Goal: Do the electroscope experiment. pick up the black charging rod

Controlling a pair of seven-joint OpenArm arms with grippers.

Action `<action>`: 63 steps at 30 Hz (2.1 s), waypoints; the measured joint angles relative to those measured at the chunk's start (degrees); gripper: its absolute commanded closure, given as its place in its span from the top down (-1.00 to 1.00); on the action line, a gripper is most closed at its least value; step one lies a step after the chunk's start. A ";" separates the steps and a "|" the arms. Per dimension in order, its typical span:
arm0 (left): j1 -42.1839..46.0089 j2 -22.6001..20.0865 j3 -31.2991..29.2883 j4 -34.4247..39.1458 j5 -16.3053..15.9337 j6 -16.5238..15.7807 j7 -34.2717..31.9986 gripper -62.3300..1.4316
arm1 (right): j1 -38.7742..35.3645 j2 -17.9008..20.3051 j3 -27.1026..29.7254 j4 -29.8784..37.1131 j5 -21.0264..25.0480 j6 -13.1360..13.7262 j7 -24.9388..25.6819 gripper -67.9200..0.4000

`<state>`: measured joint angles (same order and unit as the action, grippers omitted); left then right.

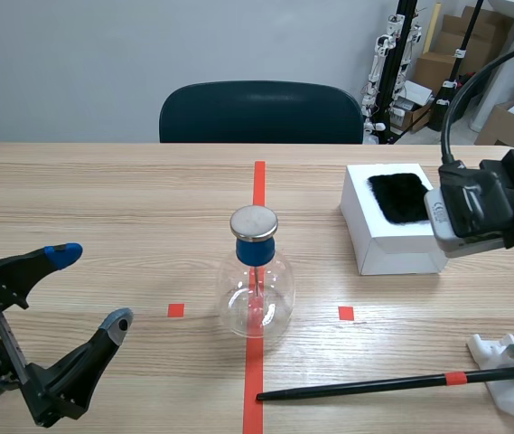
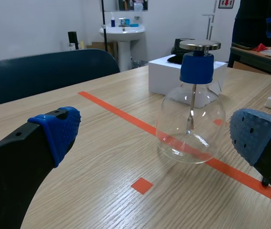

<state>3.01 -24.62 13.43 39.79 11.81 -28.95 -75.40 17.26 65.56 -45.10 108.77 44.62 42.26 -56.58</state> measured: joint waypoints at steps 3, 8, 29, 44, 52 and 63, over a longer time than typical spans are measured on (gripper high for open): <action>0.00 -0.04 -0.09 0.00 5.01 -0.02 -2.38 1.00 | 0.00 0.00 0.00 0.00 0.00 0.00 -0.02 1.00; 0.00 -0.15 -0.11 0.00 6.19 -0.02 -2.47 1.00 | 0.00 0.00 0.00 0.00 0.00 0.00 -0.04 1.00; 0.00 -0.15 -0.11 0.00 9.64 0.42 -3.56 1.00 | 0.00 0.00 0.00 0.00 0.00 0.00 0.55 1.00; 0.00 -0.15 -0.11 0.00 9.64 0.44 -3.56 1.00 | 0.00 -0.02 0.00 0.00 0.00 0.00 0.55 1.00; 0.00 -0.15 -0.11 0.00 9.64 0.87 -3.56 1.00 | 0.00 -3.23 -0.66 -0.57 -2.19 0.00 -1.36 1.00; 0.00 -0.15 -0.11 0.00 9.64 0.87 -3.56 1.00 | 0.00 -6.21 -5.57 -3.41 -8.39 0.02 0.74 1.00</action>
<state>3.01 -24.77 13.32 39.79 21.45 -28.08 -78.96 17.26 59.35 -50.68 105.36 36.23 42.28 -55.83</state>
